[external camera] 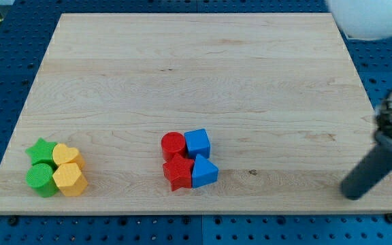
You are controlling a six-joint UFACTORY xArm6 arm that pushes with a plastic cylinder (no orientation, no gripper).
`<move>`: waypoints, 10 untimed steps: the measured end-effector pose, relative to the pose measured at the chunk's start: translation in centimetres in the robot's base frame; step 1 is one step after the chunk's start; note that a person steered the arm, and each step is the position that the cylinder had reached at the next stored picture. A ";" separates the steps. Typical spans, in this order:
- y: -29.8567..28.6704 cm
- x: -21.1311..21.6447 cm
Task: Move the group of blocks slightly up
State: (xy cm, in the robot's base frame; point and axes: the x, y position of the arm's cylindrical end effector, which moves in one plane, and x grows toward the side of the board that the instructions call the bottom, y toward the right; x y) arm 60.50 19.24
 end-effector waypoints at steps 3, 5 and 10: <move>-12.7 1.4; -18.2 1.3; -21.1 -0.5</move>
State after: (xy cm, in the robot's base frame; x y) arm 60.03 -1.84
